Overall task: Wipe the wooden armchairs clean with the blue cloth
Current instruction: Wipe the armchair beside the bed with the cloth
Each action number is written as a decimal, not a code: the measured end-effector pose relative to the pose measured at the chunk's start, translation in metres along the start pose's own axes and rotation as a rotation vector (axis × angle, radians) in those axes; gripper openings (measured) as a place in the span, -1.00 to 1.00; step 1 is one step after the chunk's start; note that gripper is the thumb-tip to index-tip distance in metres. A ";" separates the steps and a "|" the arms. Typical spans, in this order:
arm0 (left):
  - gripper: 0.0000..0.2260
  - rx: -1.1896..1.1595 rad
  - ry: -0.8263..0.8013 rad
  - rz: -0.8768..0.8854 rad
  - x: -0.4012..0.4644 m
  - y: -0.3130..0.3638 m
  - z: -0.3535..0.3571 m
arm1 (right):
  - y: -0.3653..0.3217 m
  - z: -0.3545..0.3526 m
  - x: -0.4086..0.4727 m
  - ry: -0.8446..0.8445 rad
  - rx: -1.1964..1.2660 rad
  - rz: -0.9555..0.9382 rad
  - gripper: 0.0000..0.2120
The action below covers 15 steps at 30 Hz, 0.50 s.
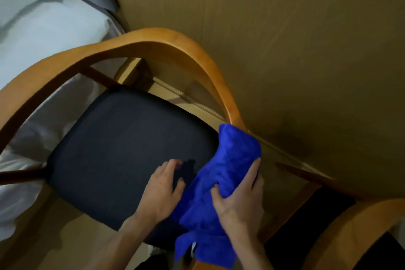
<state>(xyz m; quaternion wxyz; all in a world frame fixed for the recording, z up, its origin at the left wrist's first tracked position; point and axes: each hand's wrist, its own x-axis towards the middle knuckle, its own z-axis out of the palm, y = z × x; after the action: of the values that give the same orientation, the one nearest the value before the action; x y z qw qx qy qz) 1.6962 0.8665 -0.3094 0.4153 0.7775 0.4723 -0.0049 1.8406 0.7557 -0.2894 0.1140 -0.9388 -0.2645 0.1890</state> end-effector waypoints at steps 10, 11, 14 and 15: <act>-0.61 0.036 0.154 0.066 0.071 0.004 -0.029 | -0.095 -0.007 0.193 -0.030 -0.036 -0.345 -0.42; -0.60 0.042 0.170 0.067 0.076 0.002 -0.037 | -0.102 -0.009 0.199 -0.038 -0.007 -0.367 -0.41; -0.58 0.053 0.230 0.070 0.088 -0.009 -0.066 | -0.117 -0.016 0.213 -0.099 0.052 -0.414 -0.38; -0.57 0.060 0.256 0.069 0.090 -0.014 -0.077 | -0.125 -0.019 0.216 -0.107 0.057 -0.443 -0.37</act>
<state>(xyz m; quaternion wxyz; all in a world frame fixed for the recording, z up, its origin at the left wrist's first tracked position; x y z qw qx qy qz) 1.7060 0.9857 -0.3040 0.3279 0.7996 0.4942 0.0944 1.9623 0.9749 -0.2966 0.1651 -0.8428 -0.4643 0.2165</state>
